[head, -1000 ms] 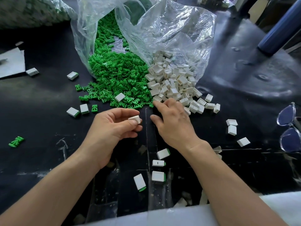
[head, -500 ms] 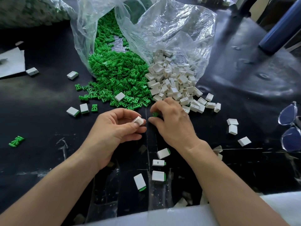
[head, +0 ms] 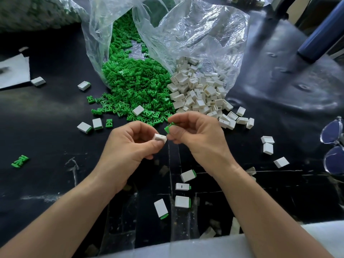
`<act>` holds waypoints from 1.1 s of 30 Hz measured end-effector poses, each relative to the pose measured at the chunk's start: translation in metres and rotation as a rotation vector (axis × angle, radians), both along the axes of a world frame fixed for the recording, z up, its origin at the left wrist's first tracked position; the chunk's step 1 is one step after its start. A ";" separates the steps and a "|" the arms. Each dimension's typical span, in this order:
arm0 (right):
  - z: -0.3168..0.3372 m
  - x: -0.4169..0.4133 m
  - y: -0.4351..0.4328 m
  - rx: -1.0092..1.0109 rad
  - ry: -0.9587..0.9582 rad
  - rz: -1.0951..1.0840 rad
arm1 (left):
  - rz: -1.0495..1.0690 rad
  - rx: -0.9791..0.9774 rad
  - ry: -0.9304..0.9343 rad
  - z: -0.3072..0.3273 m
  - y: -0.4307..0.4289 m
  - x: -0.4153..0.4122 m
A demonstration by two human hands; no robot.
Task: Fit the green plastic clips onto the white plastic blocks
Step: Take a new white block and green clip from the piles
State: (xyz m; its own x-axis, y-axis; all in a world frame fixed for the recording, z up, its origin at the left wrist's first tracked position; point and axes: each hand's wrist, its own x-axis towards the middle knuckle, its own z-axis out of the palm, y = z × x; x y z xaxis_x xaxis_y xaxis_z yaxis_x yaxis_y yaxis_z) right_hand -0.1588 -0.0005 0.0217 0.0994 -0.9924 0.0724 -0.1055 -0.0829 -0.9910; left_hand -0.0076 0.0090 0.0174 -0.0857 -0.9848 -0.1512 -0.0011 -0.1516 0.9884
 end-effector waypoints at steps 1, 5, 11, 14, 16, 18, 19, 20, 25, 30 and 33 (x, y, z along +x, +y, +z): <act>0.001 0.000 0.001 -0.006 0.007 0.025 | -0.002 -0.010 0.003 0.001 0.000 0.000; 0.002 -0.001 0.001 -0.016 0.050 0.060 | -0.005 -0.007 0.099 0.002 0.000 0.000; 0.002 -0.001 0.002 -0.017 0.125 0.029 | -0.005 -0.023 0.094 0.001 0.000 -0.001; 0.004 -0.002 0.001 -0.033 0.060 0.000 | 0.006 -0.030 0.064 0.000 0.000 -0.002; 0.005 -0.002 0.002 -0.041 0.026 0.011 | -0.012 -0.024 0.062 0.001 0.001 -0.004; 0.005 -0.001 0.003 -0.053 0.046 0.035 | -0.034 -0.027 0.047 0.002 0.002 -0.005; 0.005 -0.001 0.003 -0.051 0.058 0.047 | -0.038 -0.032 0.040 0.002 0.002 -0.005; 0.005 -0.001 0.003 -0.044 0.066 0.056 | -0.034 -0.037 0.037 0.002 0.002 -0.005; 0.005 -0.002 0.002 -0.031 0.110 0.059 | -0.006 -0.039 0.046 0.002 0.000 -0.003; 0.003 -0.001 0.003 -0.049 0.162 0.032 | -0.020 -0.038 0.036 0.001 0.000 -0.003; 0.001 0.000 0.004 -0.046 0.185 0.030 | -0.020 -0.041 0.015 0.001 0.001 -0.003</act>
